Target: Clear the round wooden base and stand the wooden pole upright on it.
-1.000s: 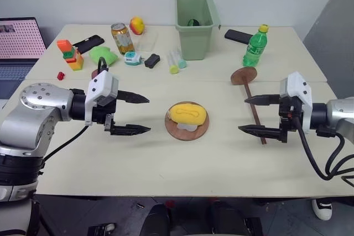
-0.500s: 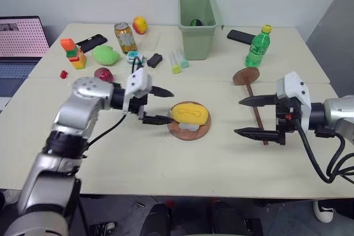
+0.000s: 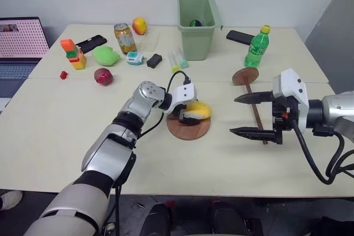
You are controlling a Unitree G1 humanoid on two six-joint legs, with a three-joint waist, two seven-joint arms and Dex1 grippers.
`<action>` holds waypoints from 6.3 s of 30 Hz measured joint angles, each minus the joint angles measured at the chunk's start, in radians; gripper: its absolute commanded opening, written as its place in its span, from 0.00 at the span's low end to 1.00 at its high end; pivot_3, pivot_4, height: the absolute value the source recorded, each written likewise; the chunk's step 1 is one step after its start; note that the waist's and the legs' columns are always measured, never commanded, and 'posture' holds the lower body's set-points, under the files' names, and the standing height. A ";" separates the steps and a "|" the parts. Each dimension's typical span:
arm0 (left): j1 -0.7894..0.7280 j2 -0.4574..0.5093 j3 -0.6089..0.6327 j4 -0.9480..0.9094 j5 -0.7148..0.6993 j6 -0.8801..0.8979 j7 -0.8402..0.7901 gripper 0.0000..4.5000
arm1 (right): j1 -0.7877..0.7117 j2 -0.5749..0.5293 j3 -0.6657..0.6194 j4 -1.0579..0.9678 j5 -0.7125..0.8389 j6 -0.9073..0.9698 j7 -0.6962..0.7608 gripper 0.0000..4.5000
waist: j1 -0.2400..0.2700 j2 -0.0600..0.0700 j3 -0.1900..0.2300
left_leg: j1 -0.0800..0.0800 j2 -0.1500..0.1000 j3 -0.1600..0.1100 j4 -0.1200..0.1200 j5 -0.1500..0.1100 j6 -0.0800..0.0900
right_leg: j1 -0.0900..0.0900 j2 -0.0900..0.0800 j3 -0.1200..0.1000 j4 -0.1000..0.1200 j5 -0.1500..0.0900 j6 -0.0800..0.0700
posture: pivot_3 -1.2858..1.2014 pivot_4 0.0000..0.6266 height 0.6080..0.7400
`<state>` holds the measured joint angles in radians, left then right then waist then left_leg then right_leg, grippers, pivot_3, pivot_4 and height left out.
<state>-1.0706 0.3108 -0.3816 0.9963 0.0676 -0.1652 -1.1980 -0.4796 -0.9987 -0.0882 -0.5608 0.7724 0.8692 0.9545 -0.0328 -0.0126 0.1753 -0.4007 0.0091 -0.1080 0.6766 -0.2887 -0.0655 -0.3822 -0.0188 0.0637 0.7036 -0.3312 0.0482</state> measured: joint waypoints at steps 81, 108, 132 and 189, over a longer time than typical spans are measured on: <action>0.367 0.587 0.317 -0.907 -0.513 0.439 -0.400 1.00 | -0.766 0.444 0.526 1.427 -0.557 0.266 -0.349 0.82 | -0.058 -0.002 0.005 | -0.001 0.001 0.002 -0.002 0.001 -0.003 | -0.008 0.001 0.002 0.009 -0.002 -0.001 | 0.52 0.24 1.00; 0.497 0.595 0.351 -0.946 -0.515 0.507 -0.302 1.00 | -0.645 0.639 -0.143 0.750 -0.436 0.224 -0.452 0.05 | -0.082 -0.002 0.005 | 0.000 0.003 -0.002 -0.004 0.000 0.000 | -0.007 0.001 0.000 0.010 -0.002 -0.001 | 0.52 0.24 1.00; 0.684 0.609 0.414 -1.041 -0.513 0.488 -0.213 1.00 | -0.095 1.040 0.259 0.649 -0.530 -0.730 -0.391 0.05 | -0.079 -0.001 0.005 | 0.003 0.002 -0.001 -0.006 0.003 -0.005 | -0.007 0.001 0.001 0.011 -0.002 -0.001 | 0.52 0.24 1.00; 0.686 0.598 0.407 -1.077 -0.515 0.500 -0.189 1.00 | 0.078 0.928 0.358 0.807 -0.635 -0.760 -0.385 0.50 | -0.051 0.001 -0.011 | 0.017 0.002 0.000 -0.015 0.002 -0.004 | 0.006 0.001 0.003 0.002 -0.003 -0.001 | 0.52 0.24 1.00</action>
<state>-0.3848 0.9087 0.0252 -0.0806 -0.4470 0.3353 -1.3870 -0.4012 -0.0709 0.2703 0.2462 0.1372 0.1087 0.5695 -0.0842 -0.0117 0.1647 -0.3836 0.0109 -0.1078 0.6618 -0.2867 -0.0691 -0.3759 -0.0175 0.0670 0.7057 -0.3341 0.0472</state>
